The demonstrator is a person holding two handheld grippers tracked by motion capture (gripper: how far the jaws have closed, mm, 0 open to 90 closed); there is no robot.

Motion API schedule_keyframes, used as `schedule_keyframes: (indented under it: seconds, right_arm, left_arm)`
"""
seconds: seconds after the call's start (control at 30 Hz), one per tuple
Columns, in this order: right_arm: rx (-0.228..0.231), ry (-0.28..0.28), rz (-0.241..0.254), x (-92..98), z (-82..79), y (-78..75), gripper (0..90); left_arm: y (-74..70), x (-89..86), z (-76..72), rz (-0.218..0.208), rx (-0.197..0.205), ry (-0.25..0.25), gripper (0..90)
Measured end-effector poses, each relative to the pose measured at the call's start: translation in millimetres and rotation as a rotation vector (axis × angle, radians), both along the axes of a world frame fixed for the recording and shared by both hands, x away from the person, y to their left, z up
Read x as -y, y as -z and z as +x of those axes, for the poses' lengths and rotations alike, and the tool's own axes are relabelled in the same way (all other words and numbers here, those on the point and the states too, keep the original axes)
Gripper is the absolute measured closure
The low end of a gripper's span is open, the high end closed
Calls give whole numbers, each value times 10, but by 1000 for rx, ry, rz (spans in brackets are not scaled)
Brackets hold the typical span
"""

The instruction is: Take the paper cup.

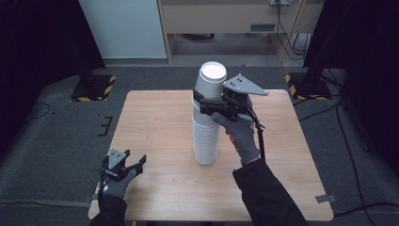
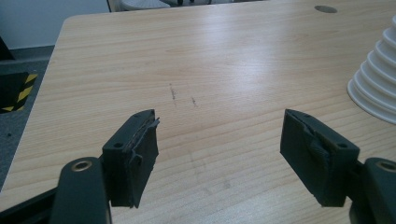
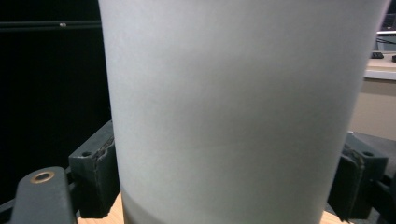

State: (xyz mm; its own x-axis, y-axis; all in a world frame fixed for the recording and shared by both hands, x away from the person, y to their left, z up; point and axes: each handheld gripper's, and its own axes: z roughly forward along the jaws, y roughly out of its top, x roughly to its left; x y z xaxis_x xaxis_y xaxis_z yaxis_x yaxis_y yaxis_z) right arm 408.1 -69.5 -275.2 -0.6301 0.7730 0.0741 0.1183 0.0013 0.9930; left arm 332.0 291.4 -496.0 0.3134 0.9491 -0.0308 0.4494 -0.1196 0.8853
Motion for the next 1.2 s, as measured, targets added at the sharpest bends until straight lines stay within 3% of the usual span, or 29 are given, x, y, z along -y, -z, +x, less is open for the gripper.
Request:
schedule_keyframes:
  seconds: [0.7, 1.2]
  right_arm:
    - [48, 20, 107, 233, -52, -308, 151]
    - [63, 47, 110, 523, -206, -370, 151]
  left_arm:
    - [-1, 2, -1, 4, 2, -2, 265]
    - [-5, 23, 1, 13, 8, 7, 268]
